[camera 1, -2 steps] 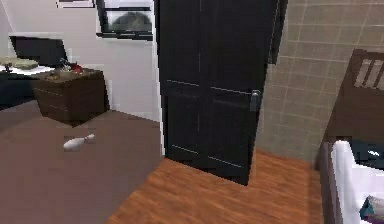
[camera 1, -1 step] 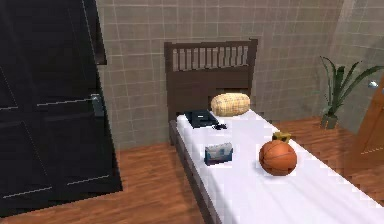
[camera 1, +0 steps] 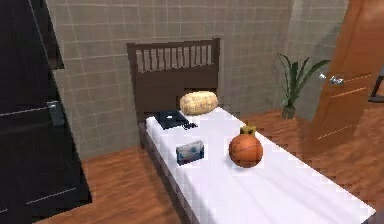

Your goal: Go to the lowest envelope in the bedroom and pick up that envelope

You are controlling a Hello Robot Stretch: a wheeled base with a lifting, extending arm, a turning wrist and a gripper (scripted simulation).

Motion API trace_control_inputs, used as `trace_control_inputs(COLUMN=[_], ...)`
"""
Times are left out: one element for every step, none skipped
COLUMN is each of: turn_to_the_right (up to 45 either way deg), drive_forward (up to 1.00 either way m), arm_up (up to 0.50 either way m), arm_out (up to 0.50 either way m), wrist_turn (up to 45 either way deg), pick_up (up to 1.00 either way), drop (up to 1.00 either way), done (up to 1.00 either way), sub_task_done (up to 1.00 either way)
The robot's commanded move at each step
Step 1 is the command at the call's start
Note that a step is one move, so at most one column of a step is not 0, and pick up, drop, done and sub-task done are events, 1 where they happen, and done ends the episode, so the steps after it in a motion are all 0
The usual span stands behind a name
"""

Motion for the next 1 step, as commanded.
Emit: trace_control_inputs(turn_to_the_right=[0.0], drive_forward=[0.30], arm_up=[0.00], arm_out=[0.00], wrist_turn=[0.0], pick_up=[0.00], drop=[0.00], done=[0.00], sub_task_done=[0.00])
